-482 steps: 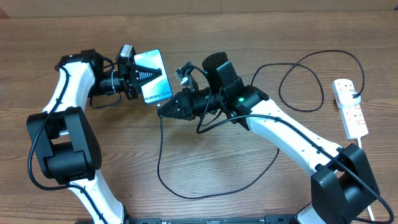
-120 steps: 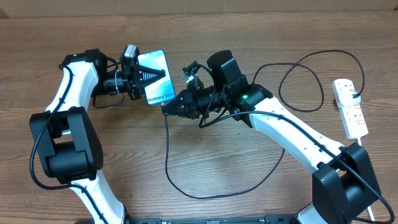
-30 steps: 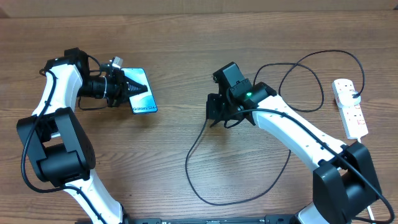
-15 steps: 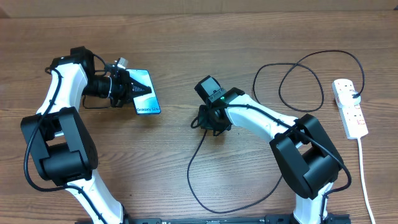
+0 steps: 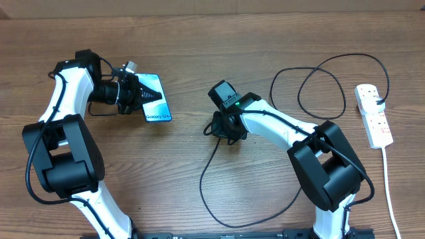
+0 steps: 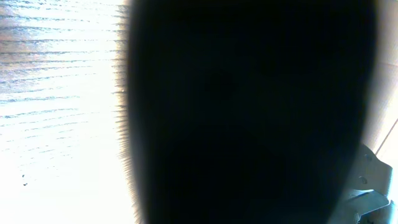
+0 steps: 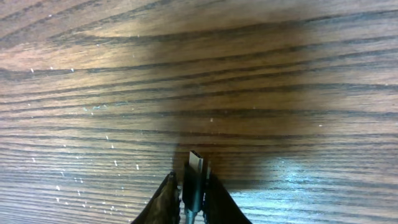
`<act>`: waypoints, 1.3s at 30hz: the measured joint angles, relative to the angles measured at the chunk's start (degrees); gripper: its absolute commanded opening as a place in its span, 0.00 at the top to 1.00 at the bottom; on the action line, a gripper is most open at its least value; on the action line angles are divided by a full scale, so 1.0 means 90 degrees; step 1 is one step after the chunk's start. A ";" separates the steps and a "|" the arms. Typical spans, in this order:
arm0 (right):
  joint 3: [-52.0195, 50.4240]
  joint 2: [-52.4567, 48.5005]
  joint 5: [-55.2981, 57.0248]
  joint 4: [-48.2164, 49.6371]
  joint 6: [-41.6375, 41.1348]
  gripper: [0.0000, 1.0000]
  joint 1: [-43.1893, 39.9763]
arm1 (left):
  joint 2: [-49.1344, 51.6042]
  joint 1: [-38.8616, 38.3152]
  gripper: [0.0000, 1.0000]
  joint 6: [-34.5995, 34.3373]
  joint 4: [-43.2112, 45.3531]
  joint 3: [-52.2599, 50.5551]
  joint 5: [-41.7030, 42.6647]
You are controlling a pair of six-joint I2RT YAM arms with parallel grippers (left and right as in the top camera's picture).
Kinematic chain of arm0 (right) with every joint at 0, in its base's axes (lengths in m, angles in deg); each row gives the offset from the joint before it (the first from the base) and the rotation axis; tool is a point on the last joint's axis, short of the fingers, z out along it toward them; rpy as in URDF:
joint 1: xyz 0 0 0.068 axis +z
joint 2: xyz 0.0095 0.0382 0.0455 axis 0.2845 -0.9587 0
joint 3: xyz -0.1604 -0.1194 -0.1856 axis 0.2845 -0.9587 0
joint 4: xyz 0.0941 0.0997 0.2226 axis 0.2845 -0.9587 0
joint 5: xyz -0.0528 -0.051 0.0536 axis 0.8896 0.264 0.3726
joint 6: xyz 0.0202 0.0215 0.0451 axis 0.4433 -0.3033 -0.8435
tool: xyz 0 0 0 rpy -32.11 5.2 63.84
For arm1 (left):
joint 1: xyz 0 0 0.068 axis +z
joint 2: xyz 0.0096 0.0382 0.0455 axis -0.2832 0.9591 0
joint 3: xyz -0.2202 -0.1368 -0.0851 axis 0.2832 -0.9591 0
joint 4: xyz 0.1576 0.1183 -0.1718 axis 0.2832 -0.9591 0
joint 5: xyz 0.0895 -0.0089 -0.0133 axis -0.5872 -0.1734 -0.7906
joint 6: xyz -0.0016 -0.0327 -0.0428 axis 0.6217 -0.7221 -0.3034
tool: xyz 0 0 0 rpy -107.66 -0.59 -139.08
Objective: Plug charger to phone and switch on socket
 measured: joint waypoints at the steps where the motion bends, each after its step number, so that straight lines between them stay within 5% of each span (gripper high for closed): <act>1: 0.0002 0.0000 -0.0017 -0.0015 0.0000 0.96 0.0000 | 0.0000 0.0000 0.96 0.0000 0.0000 0.0000 0.0000; 15: 0.0002 -0.0017 -0.0192 -0.0039 -0.0024 0.96 -0.0012 | 0.0000 0.0000 0.96 0.0000 0.0034 0.0000 0.0000; 21: -0.0032 -0.0078 -0.1812 0.0277 0.0699 0.96 -0.0279 | 0.0000 0.0000 0.96 0.0126 -0.0024 0.0000 0.0546; 29: -0.0121 0.0925 -0.4209 0.0403 0.2096 0.96 -0.0850 | 0.0000 0.0000 0.96 0.1661 -0.0612 -0.0002 0.2977; 35: -0.0112 0.2351 -0.5207 0.0063 0.2863 0.96 -0.0787 | -0.0017 0.0019 0.96 0.3483 -0.3232 -0.0041 0.3410; 39: -0.0112 0.2480 -0.5843 -0.0452 0.3368 0.96 -0.0704 | -0.0211 0.0066 0.96 0.4155 -0.3325 -0.0255 0.3509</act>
